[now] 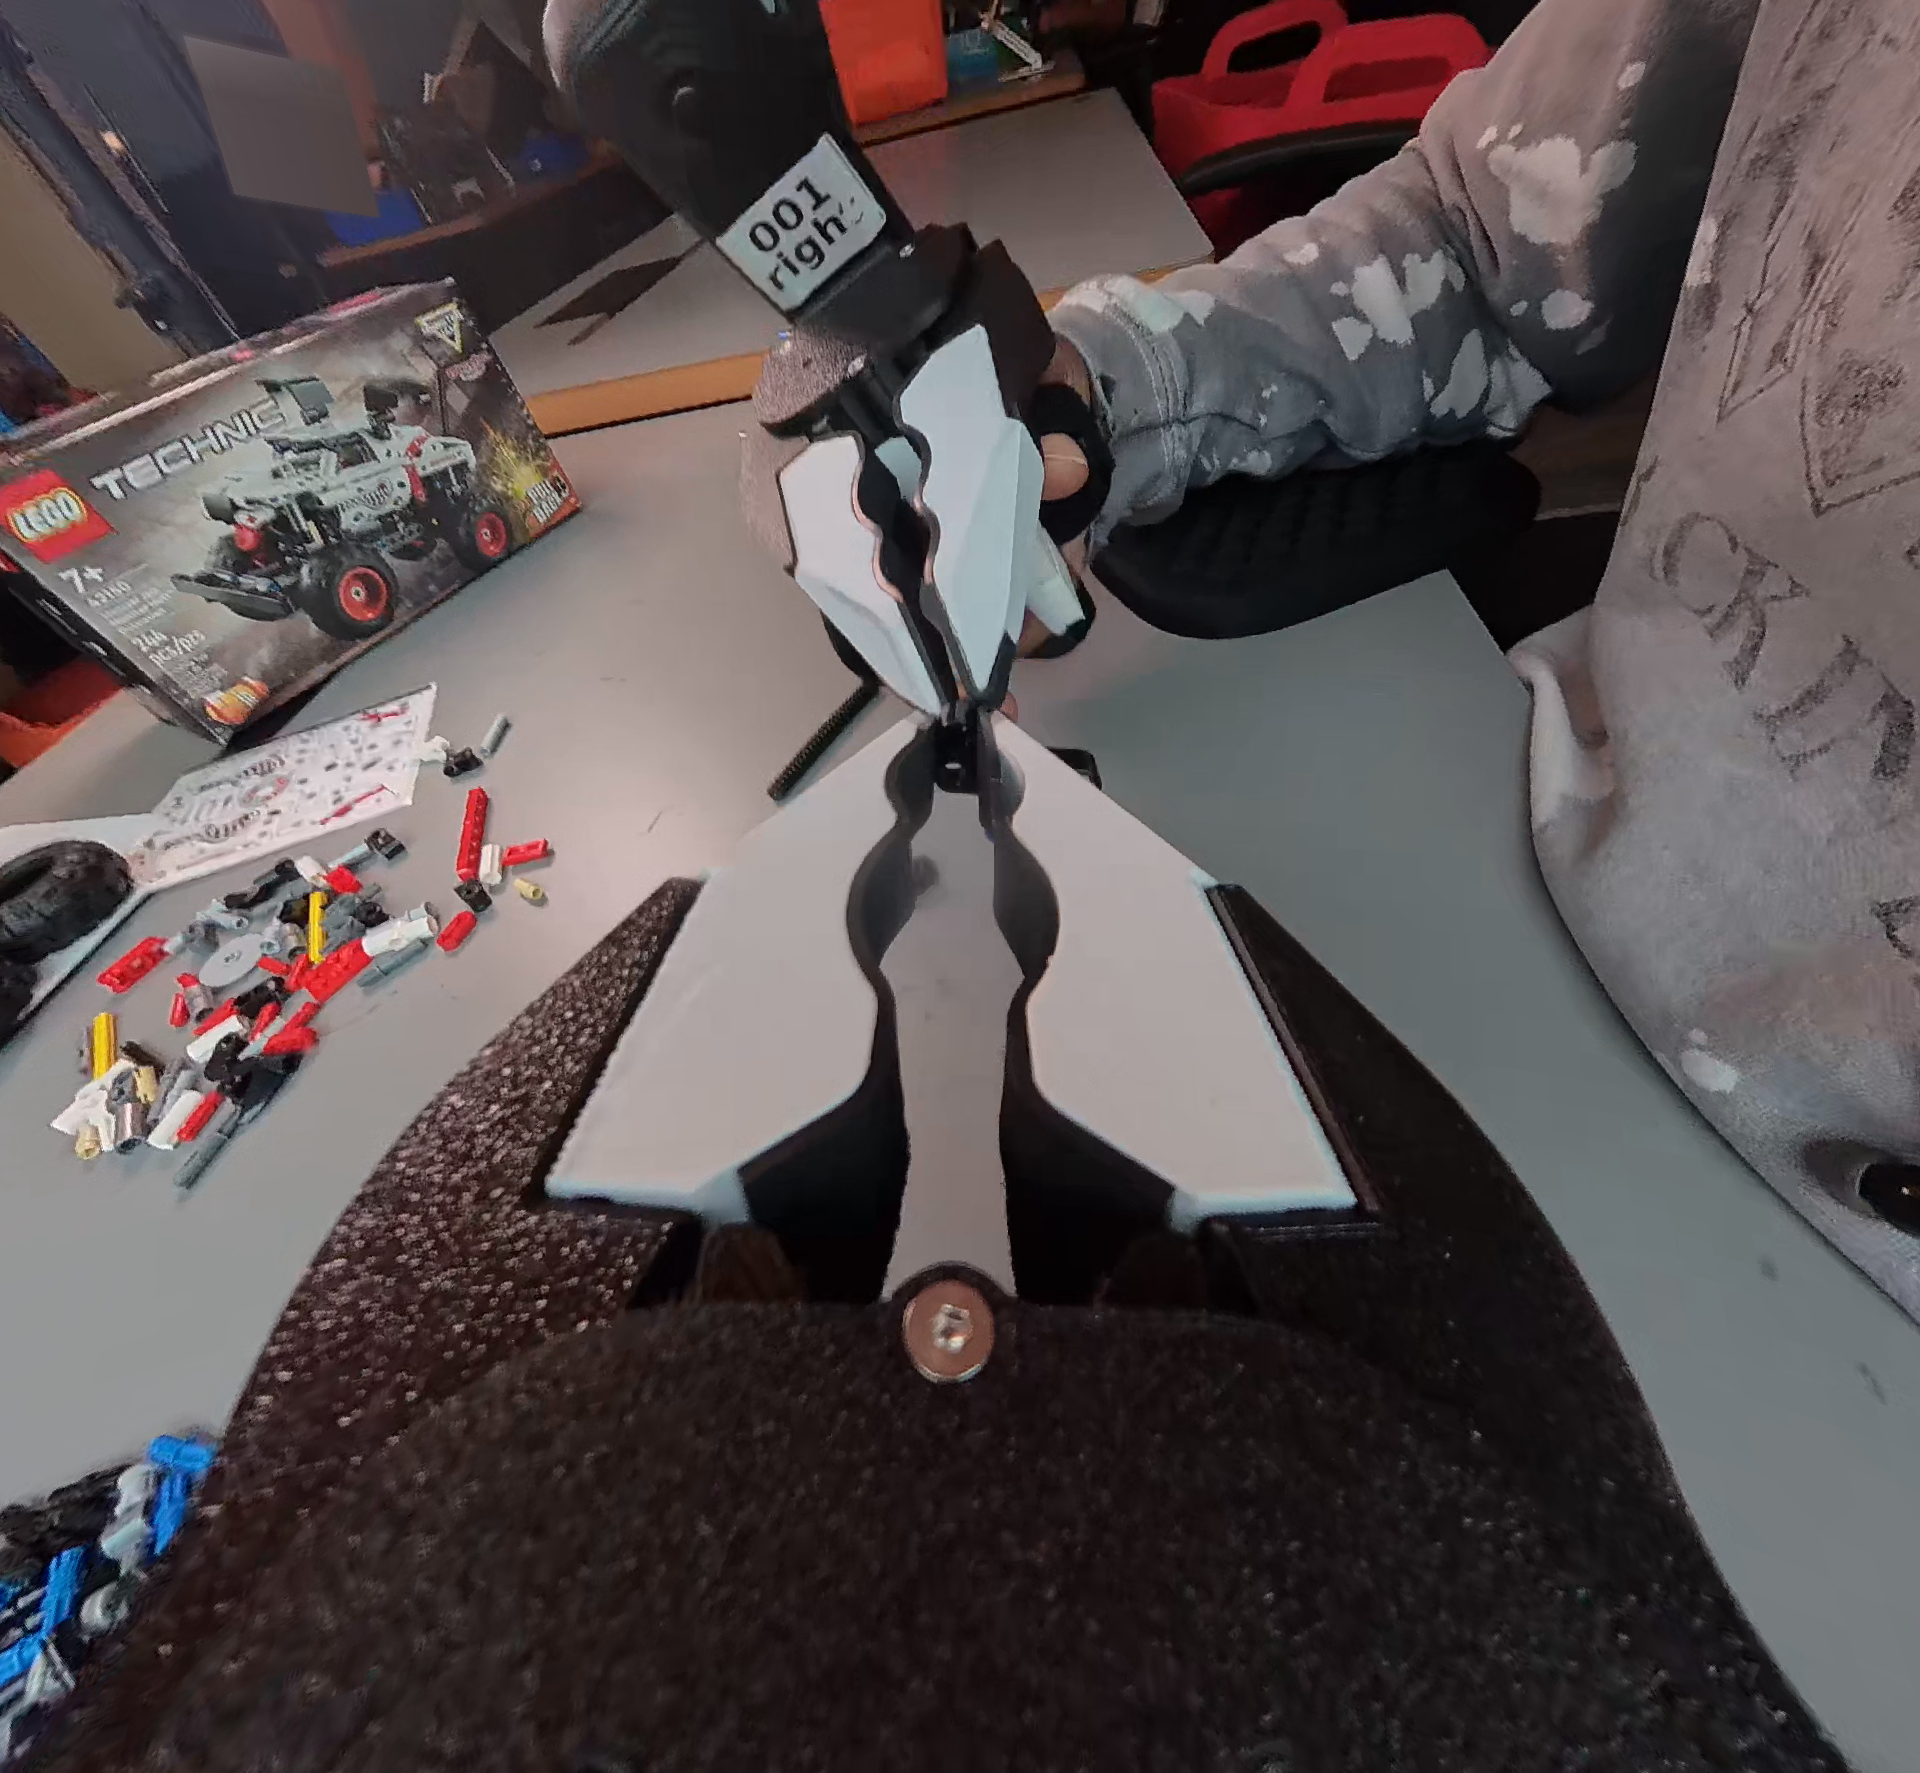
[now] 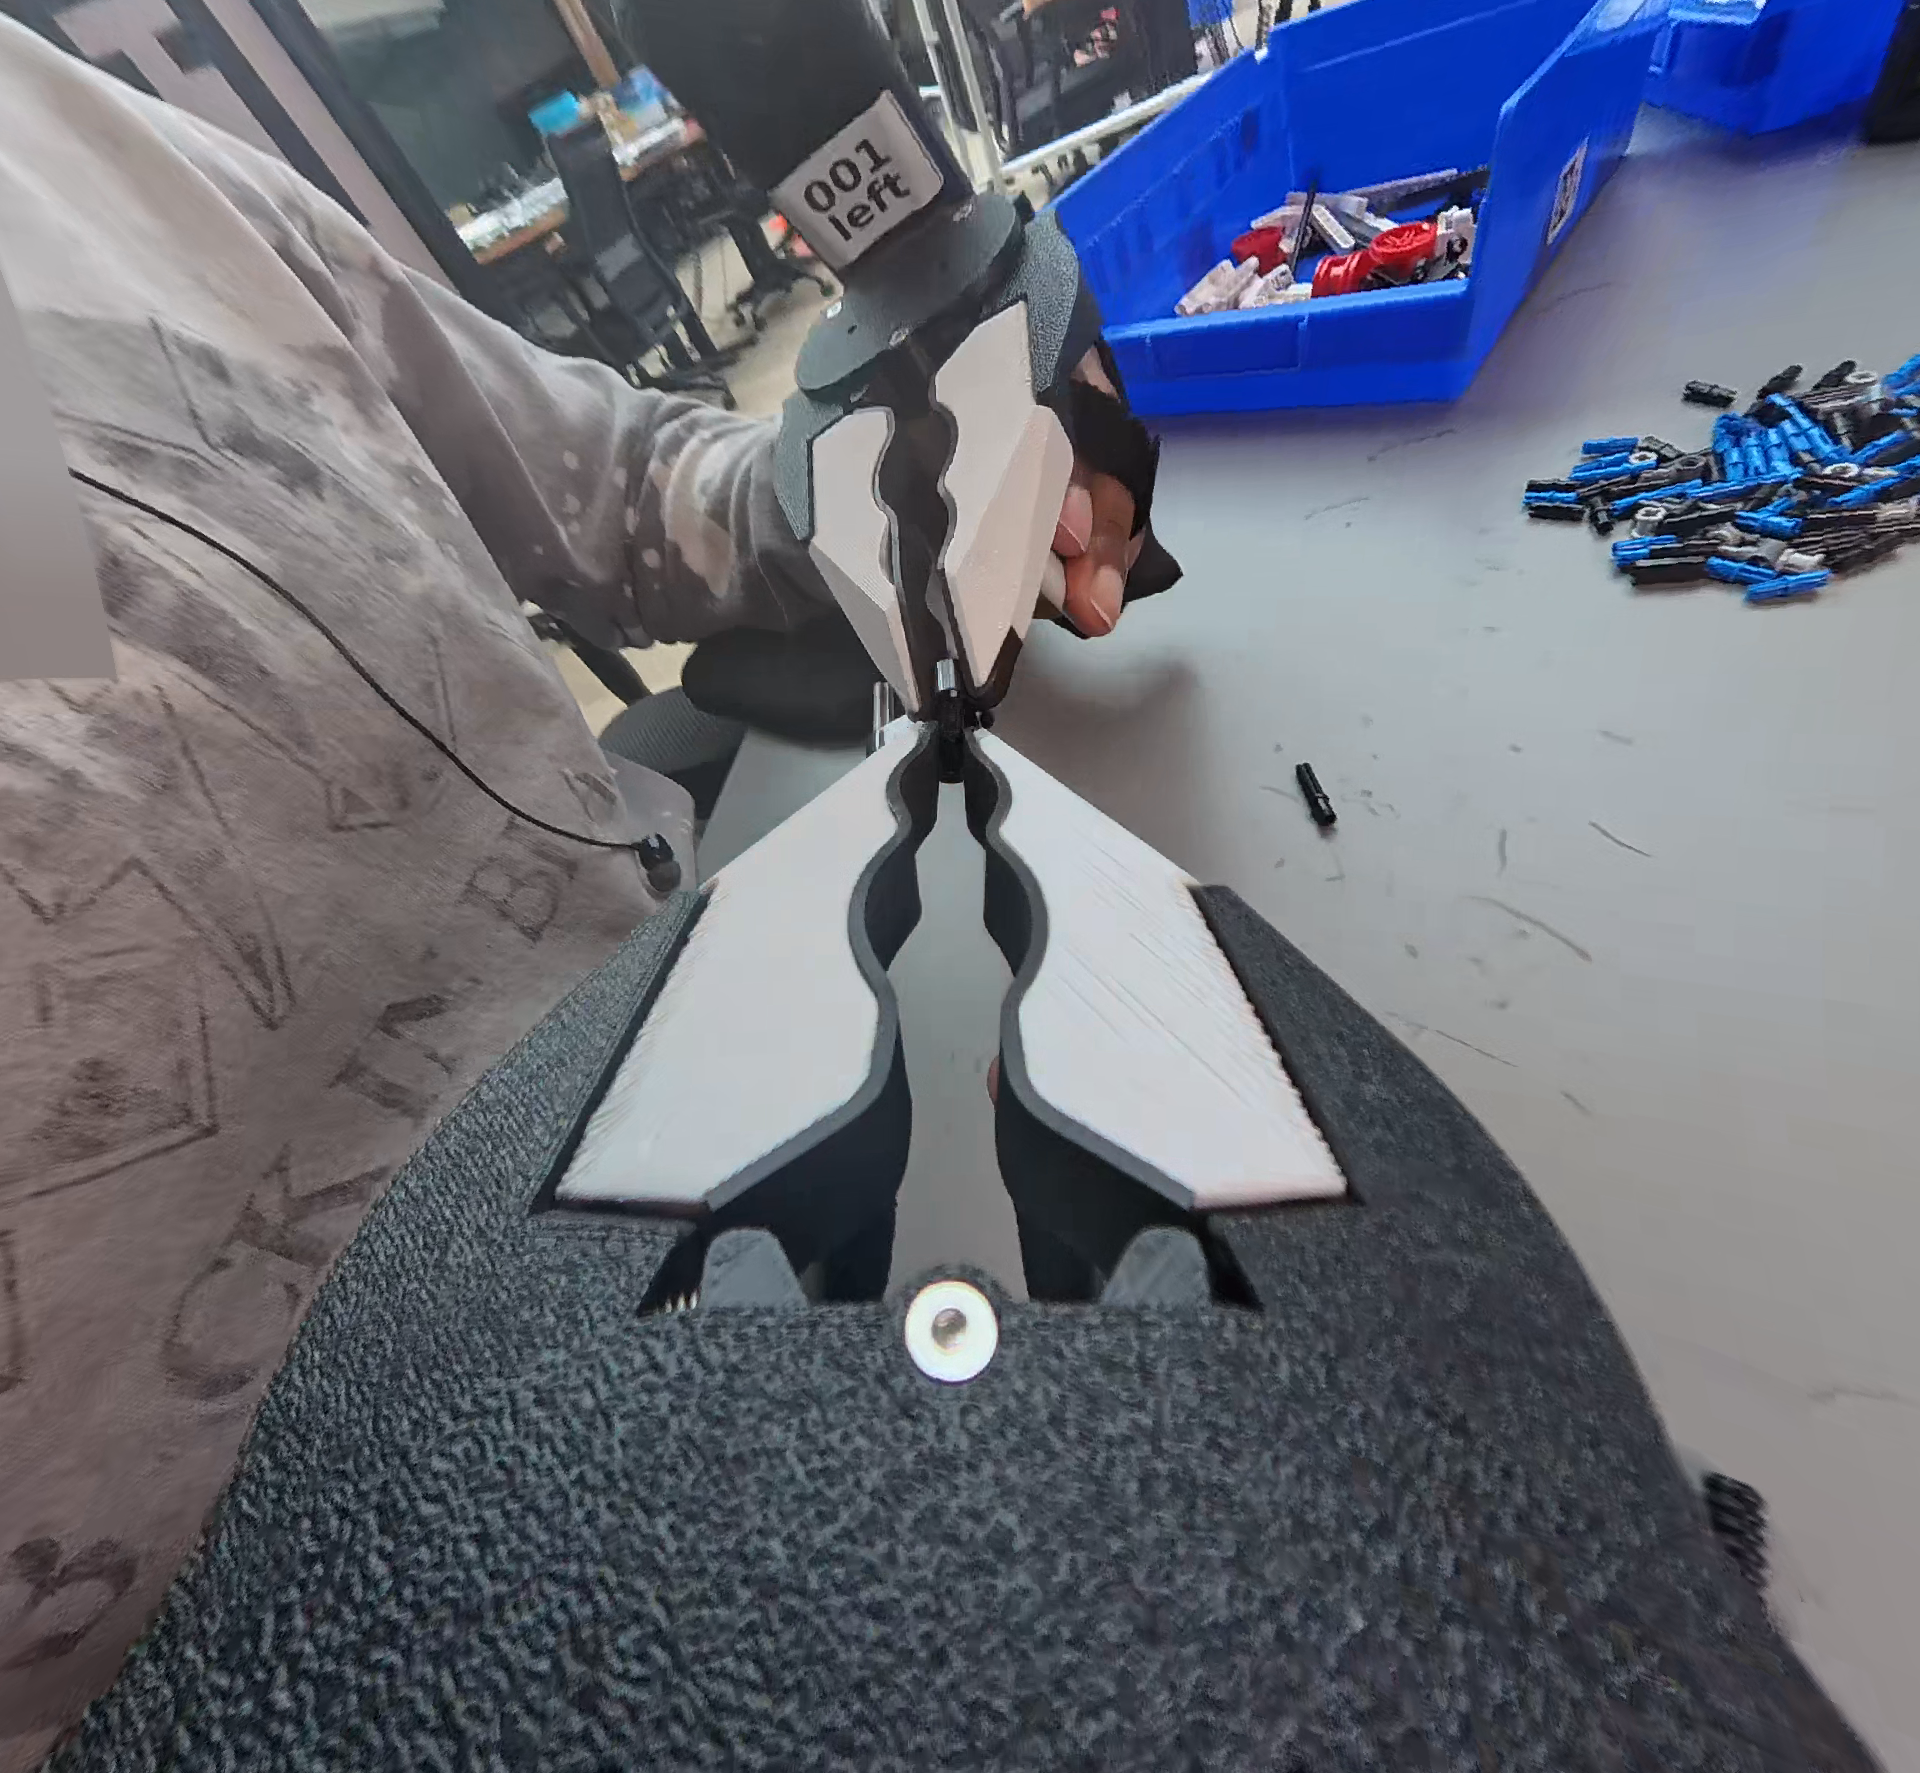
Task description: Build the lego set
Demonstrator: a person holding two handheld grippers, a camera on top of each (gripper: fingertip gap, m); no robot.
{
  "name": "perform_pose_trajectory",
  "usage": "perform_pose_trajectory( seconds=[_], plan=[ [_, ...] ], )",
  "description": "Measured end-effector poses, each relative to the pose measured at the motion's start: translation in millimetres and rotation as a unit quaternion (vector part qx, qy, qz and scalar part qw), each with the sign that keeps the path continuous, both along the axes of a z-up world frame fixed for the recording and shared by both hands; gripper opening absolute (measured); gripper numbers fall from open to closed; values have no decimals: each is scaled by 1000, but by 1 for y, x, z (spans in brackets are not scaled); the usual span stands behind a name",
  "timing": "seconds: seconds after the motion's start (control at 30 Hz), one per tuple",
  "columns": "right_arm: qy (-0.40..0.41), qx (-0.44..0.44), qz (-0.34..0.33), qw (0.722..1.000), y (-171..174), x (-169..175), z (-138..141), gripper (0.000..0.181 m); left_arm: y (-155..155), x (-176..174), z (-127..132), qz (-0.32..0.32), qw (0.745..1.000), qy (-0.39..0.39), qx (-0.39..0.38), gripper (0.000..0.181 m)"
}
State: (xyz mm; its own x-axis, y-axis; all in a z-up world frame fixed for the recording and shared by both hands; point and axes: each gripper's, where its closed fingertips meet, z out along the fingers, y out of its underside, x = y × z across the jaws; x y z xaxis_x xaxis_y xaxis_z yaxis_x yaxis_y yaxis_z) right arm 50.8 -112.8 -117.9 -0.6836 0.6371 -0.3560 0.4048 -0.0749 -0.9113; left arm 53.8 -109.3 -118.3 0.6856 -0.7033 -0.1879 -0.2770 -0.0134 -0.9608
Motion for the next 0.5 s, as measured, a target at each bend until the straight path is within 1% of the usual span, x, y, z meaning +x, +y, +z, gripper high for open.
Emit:
perform_pose_trajectory(
  seconds=[0.07,0.1,0.17,0.23,0.3,0.4,0.47,0.5],
  plan=[
    [-6,-37,14,999,-5,2,4,4,-2,4,4,-3,1000,15,21,8],
    [-7,-29,17,999,-5,3,2,4,-3,5,2,-3,999,29,25,8],
    [2,18,23,1000,-7,6,0,4,-5,9,0,-11,998,47,34,9],
    [-2,44,30,999,-7,9,-2,3,-6,11,-4,-18,997,74,33,9],
    [-22,81,54,995,-9,15,-14,4,-9,18,-16,-32,991,124,28,9],
    [-43,138,93,985,-15,27,-31,3,-15,29,-32,-58,983,172,12,9],
    [-52,186,112,975,-17,32,-42,3,-18,33,-42,-73,980,183,-12,9],
    [-53,210,118,969,-18,34,-47,3,-19,35,-46,-78,981,175,-32,8]
  ],
)
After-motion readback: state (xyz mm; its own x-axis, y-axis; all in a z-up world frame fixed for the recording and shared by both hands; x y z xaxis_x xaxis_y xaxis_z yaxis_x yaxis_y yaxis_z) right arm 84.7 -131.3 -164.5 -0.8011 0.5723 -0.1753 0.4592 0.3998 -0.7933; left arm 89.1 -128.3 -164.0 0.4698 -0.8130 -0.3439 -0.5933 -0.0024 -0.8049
